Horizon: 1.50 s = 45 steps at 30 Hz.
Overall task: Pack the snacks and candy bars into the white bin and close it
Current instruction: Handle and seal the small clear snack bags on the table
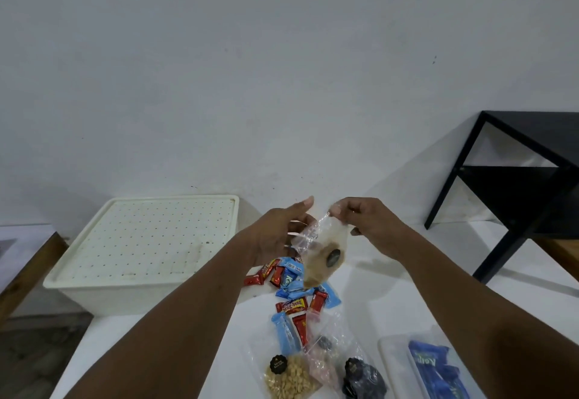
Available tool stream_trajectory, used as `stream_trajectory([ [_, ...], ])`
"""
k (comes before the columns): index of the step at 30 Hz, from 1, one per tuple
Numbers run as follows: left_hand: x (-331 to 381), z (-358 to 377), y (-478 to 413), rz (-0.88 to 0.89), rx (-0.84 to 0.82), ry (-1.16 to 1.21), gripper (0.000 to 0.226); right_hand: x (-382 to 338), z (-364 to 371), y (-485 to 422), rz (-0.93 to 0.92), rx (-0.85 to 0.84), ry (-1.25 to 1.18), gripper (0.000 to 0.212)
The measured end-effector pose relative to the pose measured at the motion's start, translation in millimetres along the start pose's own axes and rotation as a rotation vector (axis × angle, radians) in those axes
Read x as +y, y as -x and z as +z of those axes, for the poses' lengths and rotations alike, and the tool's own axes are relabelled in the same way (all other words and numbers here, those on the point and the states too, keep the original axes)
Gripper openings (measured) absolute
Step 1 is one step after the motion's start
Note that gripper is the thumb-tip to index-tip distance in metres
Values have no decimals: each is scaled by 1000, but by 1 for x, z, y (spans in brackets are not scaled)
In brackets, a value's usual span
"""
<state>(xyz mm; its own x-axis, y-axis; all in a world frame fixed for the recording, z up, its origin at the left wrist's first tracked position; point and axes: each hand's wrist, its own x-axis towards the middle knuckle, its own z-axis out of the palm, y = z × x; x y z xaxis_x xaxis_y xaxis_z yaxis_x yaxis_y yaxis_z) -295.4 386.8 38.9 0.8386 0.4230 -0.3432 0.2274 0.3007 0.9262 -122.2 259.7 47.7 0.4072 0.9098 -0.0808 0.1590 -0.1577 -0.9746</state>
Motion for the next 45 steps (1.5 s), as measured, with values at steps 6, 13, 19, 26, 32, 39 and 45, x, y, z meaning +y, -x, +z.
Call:
stream_trajectory([
  [6, -22, 11, -12, 74, 42, 73, 22, 2, 1, -9, -80, 107, 231, 19],
  [13, -27, 28, -25, 213, 130, -170, 23, 18, 32, -5, 178, 253, -266, 34],
  [19, -30, 24, -25, 265, 224, -349, 25, 20, 27, -4, 200, 186, -351, 18],
  [26, -29, 32, -24, 356, 303, -562, 6, 14, 23, -12, 166, 340, -391, 18],
  [32, -41, 34, -27, 414, 380, -522, 10, 16, 11, -22, 228, 538, -435, 24],
  [39, -85, 36, -63, 500, 279, -843, 27, 21, -3, -32, 377, 586, -804, 4],
  [45, -68, 46, -115, 380, 431, -576, 26, 52, -49, -50, 309, 410, -186, 12],
])
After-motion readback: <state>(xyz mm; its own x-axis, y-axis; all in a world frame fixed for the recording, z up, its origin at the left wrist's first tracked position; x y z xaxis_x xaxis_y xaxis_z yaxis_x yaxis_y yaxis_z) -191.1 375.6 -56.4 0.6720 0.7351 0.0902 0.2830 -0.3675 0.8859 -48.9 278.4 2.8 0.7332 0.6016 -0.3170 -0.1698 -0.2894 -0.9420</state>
